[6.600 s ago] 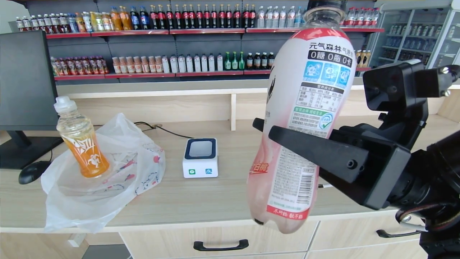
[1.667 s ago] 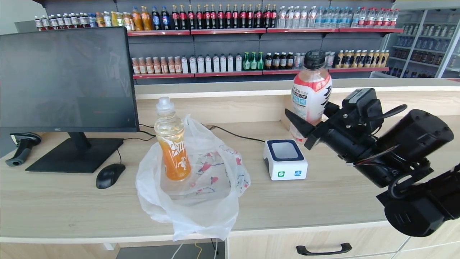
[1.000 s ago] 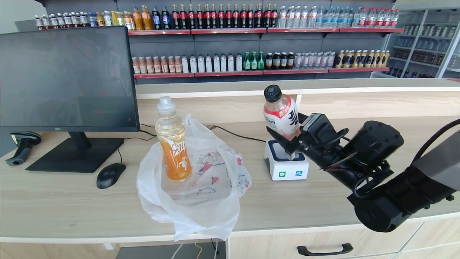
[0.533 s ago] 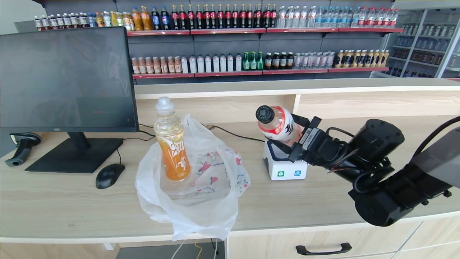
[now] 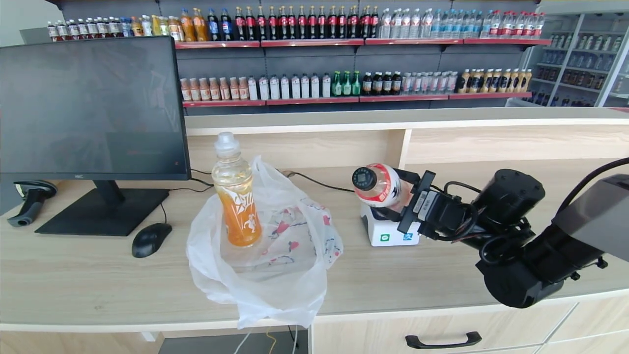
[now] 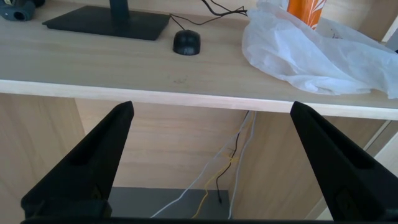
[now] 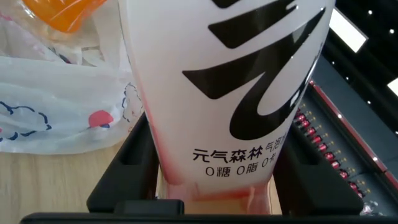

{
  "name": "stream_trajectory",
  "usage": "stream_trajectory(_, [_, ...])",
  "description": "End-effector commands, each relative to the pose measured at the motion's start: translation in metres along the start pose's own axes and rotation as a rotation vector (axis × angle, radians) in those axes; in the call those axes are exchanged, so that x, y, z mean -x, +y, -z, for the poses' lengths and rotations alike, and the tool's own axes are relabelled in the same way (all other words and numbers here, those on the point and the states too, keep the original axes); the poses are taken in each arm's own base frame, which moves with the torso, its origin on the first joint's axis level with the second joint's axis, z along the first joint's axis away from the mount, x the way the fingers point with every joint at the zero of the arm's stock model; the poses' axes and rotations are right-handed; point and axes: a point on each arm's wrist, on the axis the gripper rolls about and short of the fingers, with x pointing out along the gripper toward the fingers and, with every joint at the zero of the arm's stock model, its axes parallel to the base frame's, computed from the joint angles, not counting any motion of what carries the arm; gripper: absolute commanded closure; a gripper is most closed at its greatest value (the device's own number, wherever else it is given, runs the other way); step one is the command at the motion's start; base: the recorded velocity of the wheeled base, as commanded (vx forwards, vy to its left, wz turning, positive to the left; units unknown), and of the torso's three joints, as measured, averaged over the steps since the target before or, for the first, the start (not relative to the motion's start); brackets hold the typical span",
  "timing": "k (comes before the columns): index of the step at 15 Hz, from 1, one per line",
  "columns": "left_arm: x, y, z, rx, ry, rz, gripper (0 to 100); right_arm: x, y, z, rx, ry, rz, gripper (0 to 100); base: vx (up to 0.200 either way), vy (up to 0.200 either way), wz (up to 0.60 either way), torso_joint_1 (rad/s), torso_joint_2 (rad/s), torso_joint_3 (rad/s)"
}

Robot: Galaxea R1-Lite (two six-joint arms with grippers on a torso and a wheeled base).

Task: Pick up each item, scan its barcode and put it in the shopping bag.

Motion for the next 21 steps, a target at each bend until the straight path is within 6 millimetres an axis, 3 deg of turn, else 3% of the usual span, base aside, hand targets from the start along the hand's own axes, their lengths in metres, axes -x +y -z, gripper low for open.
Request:
stream_trajectory(1, [0.0000,0.0000,0.0000,0.000,0.000,-0.001,0,0.0024,-0.0021,0.0064,-0.003,0.014,0.006,100,0.000,0.000,0.00,0.000,0.00,0.000])
stream_trajectory(5, [0.0000,0.0000,0.0000,0.000,0.000,0.000,0,-0.0041,-0.0048,0.0149,-0.046,0.008,0.021,100,0.000,0.000,0.00,0.000,0.00,0.000])
stream_trajectory(21, [0.0000,0.0000,0.0000,0.000,0.000,0.000,0,-0.0010,-0.0088,0.0149,-0.048,0.011,0.029,100,0.000,0.000,0.00,0.000,0.00,0.000])
